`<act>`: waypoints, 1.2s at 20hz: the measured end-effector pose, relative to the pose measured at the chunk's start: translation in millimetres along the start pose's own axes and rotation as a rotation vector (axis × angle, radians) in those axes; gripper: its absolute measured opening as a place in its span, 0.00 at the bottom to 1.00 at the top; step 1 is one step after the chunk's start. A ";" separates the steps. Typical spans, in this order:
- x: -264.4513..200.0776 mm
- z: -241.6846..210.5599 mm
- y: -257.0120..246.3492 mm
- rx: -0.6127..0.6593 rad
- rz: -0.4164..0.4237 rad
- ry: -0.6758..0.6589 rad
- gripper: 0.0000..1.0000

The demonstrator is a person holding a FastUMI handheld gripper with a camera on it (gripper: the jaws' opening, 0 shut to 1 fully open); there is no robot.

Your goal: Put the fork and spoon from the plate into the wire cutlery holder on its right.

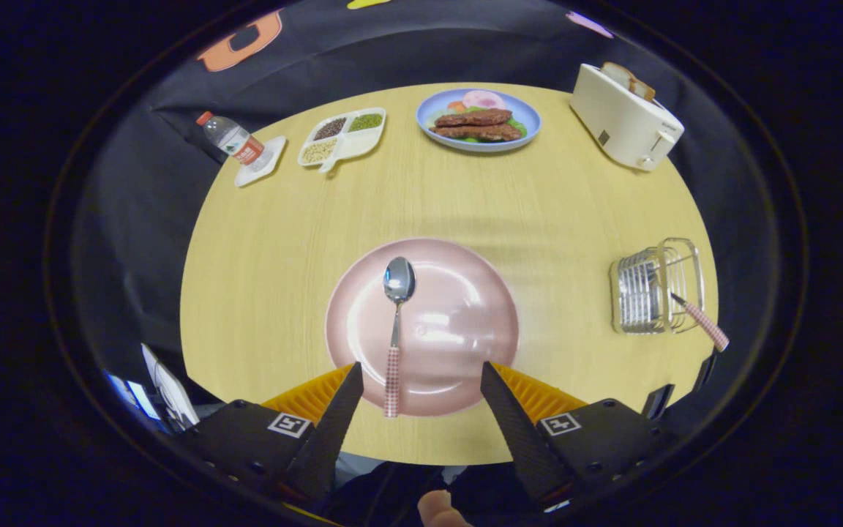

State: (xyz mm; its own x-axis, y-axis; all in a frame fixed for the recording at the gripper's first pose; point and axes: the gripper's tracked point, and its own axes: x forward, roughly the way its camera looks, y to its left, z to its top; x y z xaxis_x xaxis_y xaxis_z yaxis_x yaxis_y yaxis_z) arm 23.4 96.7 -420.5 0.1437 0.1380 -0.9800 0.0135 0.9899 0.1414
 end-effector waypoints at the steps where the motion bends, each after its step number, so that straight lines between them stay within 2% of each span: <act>1: 7.2 -0.4 4.8 0.017 0.003 -0.004 0.98; 3: 20.8 -0.6 10.4 0.041 -0.004 -0.021 0.98; 5: 36.9 -5.2 7.0 0.082 -0.047 -0.015 0.97; 8: 57.0 -18.1 13.6 0.132 -0.044 0.011 0.96; 11: 67.8 -24.2 17.0 0.153 -0.050 0.024 0.80; 15: 69.8 -21.0 18.4 0.151 -0.045 0.006 0.47; 17: 71.7 -21.7 20.5 0.152 -0.028 0.008 0.28; 20: 69.6 -23.8 25.3 0.121 0.005 0.021 0.11; 22: 67.7 -24.0 19.1 0.098 -0.001 0.011 0.11; 23: 67.0 -23.9 14.8 0.093 -0.010 0.016 0.02; 24: 63.7 -26.4 13.9 0.085 0.000 0.025 0.02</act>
State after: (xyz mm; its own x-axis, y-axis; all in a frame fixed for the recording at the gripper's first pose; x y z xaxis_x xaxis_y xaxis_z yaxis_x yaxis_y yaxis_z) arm 6.6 120.1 -484.7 0.1190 0.1399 -0.9830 0.0971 0.9836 0.1518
